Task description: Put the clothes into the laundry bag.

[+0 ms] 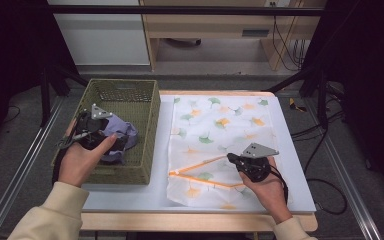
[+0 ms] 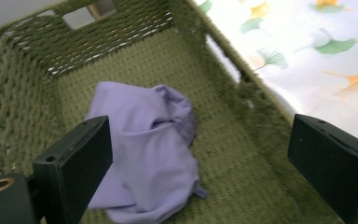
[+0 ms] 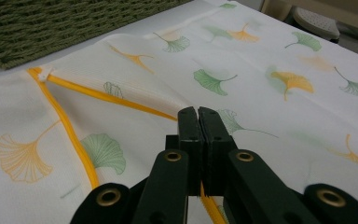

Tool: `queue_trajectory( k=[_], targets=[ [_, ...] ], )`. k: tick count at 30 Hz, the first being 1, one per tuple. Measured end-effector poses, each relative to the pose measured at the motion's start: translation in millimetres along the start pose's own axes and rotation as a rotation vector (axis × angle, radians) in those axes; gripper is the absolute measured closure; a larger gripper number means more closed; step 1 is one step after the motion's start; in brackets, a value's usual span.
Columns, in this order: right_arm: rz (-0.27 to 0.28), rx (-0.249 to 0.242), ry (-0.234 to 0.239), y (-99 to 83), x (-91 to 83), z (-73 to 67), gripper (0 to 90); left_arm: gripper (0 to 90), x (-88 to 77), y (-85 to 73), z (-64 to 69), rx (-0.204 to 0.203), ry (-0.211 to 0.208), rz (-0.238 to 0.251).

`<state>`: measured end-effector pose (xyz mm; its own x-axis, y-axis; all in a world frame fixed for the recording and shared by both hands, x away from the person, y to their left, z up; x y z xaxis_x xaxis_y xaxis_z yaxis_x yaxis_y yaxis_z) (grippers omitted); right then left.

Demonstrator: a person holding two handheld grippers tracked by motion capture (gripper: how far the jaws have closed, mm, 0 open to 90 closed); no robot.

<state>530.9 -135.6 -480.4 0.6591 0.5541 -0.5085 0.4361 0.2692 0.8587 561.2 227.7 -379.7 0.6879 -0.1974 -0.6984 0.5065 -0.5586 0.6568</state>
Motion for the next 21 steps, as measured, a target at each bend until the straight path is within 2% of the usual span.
queue_trajectory(
  k=[9, 16, 21],
  targets=[
    [-0.003, -0.001, 0.004, -0.5, 0.1, -0.1, 88.9, 7.5, 13.4, -3.5, -21.0, -0.049, 0.020, -0.021],
    [-0.012, -0.005, 0.004, -2.4, 0.7, 0.5, 88.8, 7.6, 37.4, -9.6, -33.8, -0.065, 0.021, -0.036],
    [-0.015, -0.003, 0.003, -3.0, 1.4, 0.4, 88.8, 7.5, 56.4, -12.5, -47.8, -0.077, 0.017, -0.042]
  ],
)
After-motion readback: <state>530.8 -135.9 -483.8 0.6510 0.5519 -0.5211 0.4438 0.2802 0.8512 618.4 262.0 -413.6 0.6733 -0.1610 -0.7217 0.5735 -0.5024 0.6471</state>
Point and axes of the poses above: each handheld gripper's, and its own axes: x roughly forward along the jaws, y roughly out of its top, z roughly to its right, the point moved 10 cm from there along x, roughly forward along the jaws, and after that the axes turned 9 degrees about x, right-handed, at the moved point
